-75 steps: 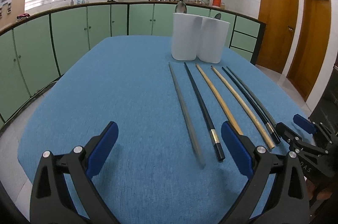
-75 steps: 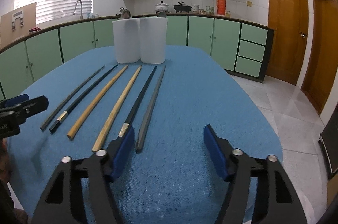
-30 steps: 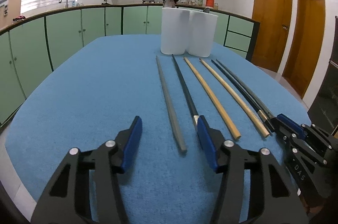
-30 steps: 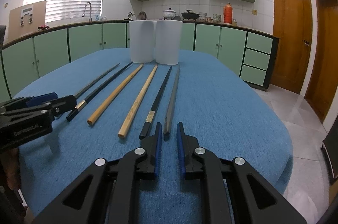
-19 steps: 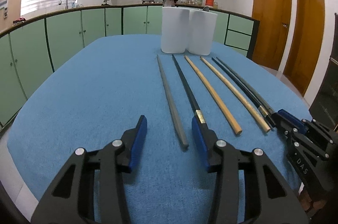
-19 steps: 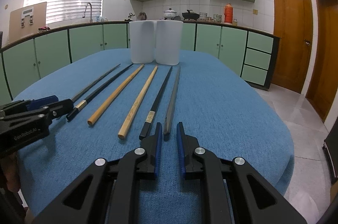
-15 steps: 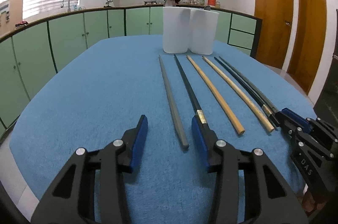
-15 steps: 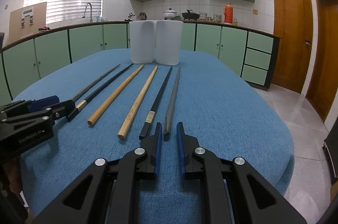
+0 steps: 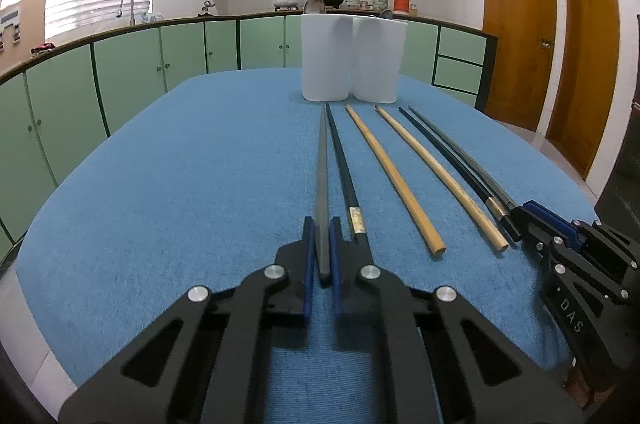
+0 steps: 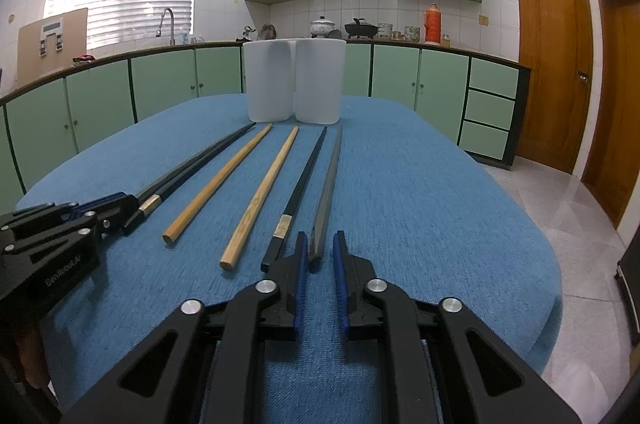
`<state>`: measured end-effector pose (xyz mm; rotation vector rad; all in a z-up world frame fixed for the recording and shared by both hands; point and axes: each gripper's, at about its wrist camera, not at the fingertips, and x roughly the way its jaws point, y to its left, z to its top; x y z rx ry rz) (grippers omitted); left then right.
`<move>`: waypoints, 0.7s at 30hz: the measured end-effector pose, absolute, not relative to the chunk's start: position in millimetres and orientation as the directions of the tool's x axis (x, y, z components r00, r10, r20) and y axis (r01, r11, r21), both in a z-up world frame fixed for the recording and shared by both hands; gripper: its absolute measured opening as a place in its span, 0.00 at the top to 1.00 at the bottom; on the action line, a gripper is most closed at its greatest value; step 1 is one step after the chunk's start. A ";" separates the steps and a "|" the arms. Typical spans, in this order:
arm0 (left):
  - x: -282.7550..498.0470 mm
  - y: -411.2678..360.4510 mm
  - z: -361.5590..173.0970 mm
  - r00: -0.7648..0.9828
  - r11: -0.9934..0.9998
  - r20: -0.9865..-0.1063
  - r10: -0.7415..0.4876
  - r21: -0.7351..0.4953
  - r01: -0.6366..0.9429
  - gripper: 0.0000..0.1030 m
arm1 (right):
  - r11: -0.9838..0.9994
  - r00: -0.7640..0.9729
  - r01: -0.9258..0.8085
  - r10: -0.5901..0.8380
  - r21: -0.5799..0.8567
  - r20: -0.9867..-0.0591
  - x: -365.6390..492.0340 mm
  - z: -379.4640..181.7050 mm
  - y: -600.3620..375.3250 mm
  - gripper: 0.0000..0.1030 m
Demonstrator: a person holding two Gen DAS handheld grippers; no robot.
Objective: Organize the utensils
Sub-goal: 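Lift both held chopsticks upright and carry them over the white holder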
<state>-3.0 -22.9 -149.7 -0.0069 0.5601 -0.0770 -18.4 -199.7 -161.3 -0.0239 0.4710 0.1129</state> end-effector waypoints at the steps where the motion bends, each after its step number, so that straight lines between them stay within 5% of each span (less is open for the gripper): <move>1: -3.3 -22.8 -149.2 0.843 0.997 -0.532 -0.076 -0.031 0.071 0.94 | 0.993 0.884 -0.114 0.104 0.005 -0.455 -18.0 -160.9 -200.3 0.93; 10: -5.0 -18.4 -133.1 0.853 0.998 -0.518 -0.062 -0.015 0.063 0.94 | 0.995 0.899 -0.098 0.084 -0.010 -0.431 -21.2 -152.3 -202.7 0.94; 21: -16.6 -7.6 -68.5 0.926 0.997 -0.376 -0.019 0.059 0.045 0.94 | 0.995 0.943 -0.102 0.099 0.009 -0.318 -30.0 -86.7 -226.2 0.95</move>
